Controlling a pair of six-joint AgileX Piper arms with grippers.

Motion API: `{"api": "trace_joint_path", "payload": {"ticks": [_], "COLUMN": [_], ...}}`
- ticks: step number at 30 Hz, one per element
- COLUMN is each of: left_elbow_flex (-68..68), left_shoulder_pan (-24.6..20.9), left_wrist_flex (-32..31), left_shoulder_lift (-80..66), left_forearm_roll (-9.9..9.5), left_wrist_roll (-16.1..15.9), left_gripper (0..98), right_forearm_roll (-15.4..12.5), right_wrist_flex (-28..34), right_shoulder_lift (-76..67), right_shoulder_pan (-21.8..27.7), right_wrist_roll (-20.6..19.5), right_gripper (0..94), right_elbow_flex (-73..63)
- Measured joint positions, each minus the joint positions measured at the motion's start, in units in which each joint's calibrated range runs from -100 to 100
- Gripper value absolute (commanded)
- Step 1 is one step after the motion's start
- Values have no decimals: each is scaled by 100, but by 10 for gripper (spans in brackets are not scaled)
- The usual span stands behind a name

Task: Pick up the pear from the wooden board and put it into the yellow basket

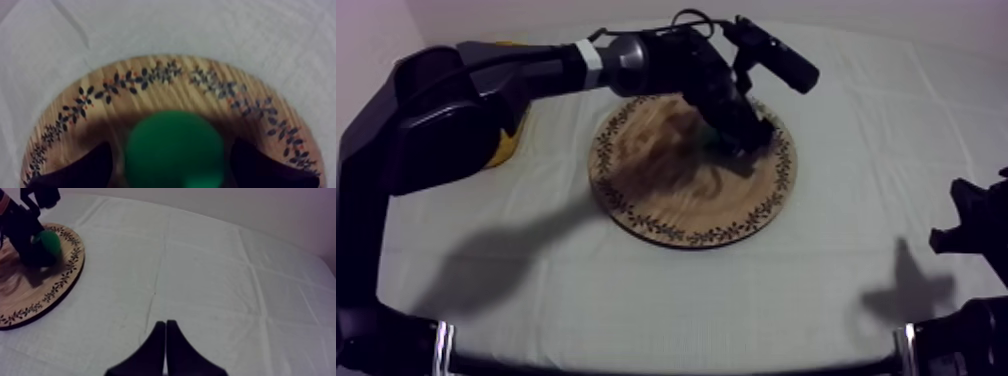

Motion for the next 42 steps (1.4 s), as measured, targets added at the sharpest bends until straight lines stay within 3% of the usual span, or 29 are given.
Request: {"api": "trace_joint_path", "payload": {"ticks": [7, 18, 29, 42], "left_elbow_flex": [-143, -169, 150, 1701], "left_shoulder_pan": [-8, -61, -191, -675], "left_wrist_flex": [67, 0, 21, 314], "left_shoulder_lift": [145, 159, -282, -2379], "left_forearm_roll": [-10, -15, -4, 199], "left_wrist_roll": [19, -57, 11, -108], "left_gripper": [750, 491, 458, 425], "right_forearm_roll": [0, 0, 0, 0], "right_wrist_flex": [0, 0, 0, 4], "right_shoulder_lift": [0, 0, 0, 0], "right_shoulder_pan": [0, 0, 0, 0], "right_wrist_roll": [1, 1, 1, -2], "right_gripper": [5, 5, 5, 5], "right_elbow_flex": [0, 0, 0, 0]}}
